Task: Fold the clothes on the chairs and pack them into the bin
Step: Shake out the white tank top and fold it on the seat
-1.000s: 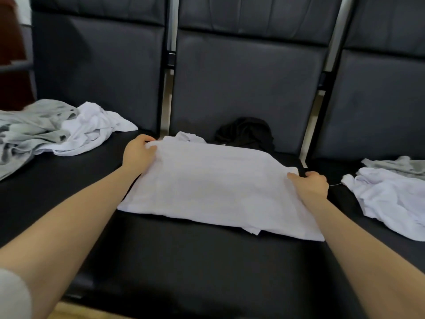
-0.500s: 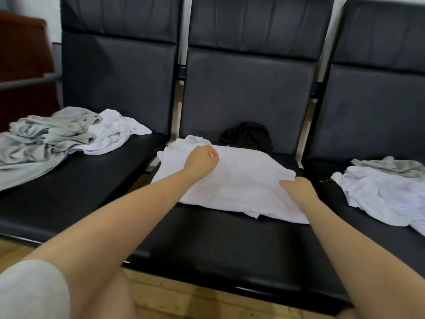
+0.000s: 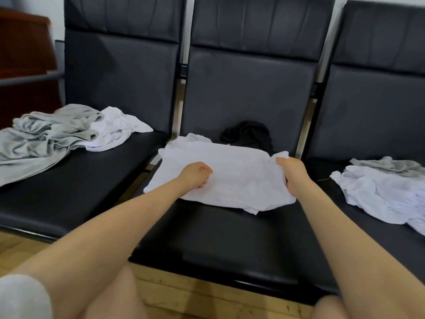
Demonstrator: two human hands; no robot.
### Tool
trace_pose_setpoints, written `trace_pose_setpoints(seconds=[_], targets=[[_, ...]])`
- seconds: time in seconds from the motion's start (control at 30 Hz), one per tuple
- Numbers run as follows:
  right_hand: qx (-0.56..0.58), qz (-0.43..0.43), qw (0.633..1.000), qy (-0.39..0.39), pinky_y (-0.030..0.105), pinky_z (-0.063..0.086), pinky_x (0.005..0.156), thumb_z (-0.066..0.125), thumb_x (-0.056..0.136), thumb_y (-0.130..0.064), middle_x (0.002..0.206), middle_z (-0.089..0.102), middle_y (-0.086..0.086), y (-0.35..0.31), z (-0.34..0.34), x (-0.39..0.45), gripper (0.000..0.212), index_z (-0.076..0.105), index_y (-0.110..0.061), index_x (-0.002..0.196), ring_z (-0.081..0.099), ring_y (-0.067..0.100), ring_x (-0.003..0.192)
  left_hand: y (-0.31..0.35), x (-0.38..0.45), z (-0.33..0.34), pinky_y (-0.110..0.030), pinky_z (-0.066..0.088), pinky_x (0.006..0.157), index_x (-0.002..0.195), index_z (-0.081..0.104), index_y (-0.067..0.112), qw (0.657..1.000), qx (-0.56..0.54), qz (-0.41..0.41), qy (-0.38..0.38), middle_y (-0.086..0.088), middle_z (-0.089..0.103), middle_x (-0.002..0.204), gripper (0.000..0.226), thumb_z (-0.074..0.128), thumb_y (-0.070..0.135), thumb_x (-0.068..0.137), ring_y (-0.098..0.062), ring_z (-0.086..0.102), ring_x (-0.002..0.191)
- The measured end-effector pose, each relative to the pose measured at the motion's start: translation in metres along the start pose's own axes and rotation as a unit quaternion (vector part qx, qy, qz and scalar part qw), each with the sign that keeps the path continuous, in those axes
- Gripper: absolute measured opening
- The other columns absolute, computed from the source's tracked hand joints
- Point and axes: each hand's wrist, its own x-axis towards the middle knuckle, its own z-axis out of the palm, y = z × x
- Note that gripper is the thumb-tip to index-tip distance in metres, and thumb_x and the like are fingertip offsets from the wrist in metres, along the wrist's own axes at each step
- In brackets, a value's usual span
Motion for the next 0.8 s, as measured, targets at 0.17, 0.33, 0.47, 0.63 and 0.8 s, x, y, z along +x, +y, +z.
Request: trace_pose_setpoints(seconds=[0.17,0.33,0.47,0.63,0.8], targets=[[-0.014,-0.044,0.976,-0.213,0.032,0.052,0.081,0.059,0.087,-0.029,0.105,0.057,0.004,-0.02,0.042,-0.023,0.011,0.056,-0.019,0.091,0.063,0.021,0.086,-0.003,0.004,-0.005,-0.019,0.046,0.053,0.097,0.061,0.013,0.998,-0.056,-0.029,0.017,-0.003,0.059,0.087,0.023,0.038,0.012,0.095,-0.012,0.055,0.067],[-0.034,-0.078,0.973,-0.215,0.024,0.047,0.055,0.06,0.088,-0.027,0.067,0.066,-0.001,-0.013,0.05,-0.026,0.023,0.068,-0.014,0.105,0.064,0.01,0.057,0.001,0.008,0.003,-0.022,0.044,0.055,0.096,0.06,0.011,0.999,-0.018,-0.023,0.028,0.0,0.062,0.085,0.025,0.038,0.022,0.097,-0.014,0.053,0.067],[0.013,-0.087,0.996,-0.027,0.023,0.04,0.052,0.055,0.089,-0.013,0.063,0.056,0.003,0.008,0.032,-0.008,0.017,0.07,-0.016,0.082,0.048,0.013,0.053,0.006,0.015,0.02,-0.032,0.046,0.082,0.107,0.063,0.008,0.991,0.117,0.035,0.057,-0.003,0.067,0.109,0.04,0.043,0.042,0.097,-0.021,0.06,0.096],[-0.095,-0.054,0.994,-0.03,0.023,0.039,0.052,0.047,0.091,-0.009,0.069,0.057,0.004,0.045,0.01,0.003,0.021,0.068,-0.012,0.09,0.05,0.015,0.057,0.02,0.027,0.055,-0.037,0.039,0.103,0.145,0.034,0.017,0.979,0.188,0.058,0.044,-0.006,0.045,0.14,0.073,0.059,0.051,0.085,-0.025,0.044,0.128],[-0.104,-0.063,0.991,-0.054,0.021,0.042,0.05,0.045,0.092,-0.009,0.068,0.059,0.002,0.054,0.0,0.004,0.021,0.066,-0.013,0.09,0.052,0.013,0.057,0.019,0.042,0.063,-0.036,0.043,0.091,0.131,0.051,0.029,0.928,0.329,0.167,0.047,-0.002,0.044,0.13,0.047,0.06,0.042,0.087,-0.021,0.04,0.122]])
